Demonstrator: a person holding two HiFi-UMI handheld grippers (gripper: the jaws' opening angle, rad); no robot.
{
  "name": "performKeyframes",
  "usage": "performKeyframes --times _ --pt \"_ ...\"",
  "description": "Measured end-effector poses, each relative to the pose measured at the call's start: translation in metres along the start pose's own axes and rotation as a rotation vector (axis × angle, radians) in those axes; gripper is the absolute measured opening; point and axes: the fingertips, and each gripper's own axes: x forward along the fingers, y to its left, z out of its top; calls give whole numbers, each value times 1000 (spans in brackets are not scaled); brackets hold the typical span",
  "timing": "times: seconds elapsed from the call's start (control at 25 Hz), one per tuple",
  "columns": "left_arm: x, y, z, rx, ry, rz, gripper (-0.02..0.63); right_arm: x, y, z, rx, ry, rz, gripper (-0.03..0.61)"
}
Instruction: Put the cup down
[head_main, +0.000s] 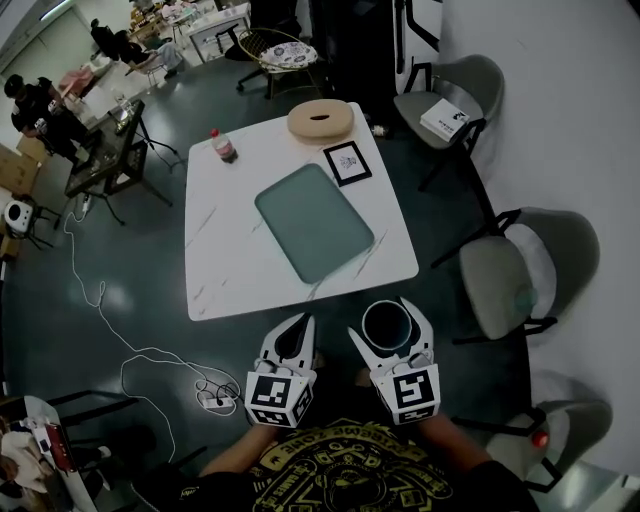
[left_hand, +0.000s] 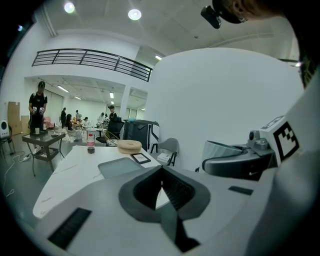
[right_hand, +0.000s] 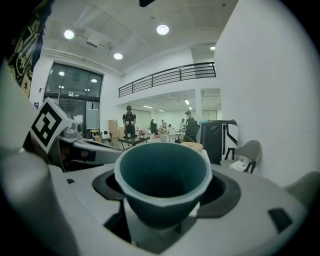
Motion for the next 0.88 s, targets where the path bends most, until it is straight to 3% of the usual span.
performKeyframes --times 0.36,0.88 --pt "15 52 13 -9 -9 -47 11 45 10 26 -5 11 -77 380" --pt "12 128 25 -18 -21 -75 11 107 36 42 6 5 -115 382"
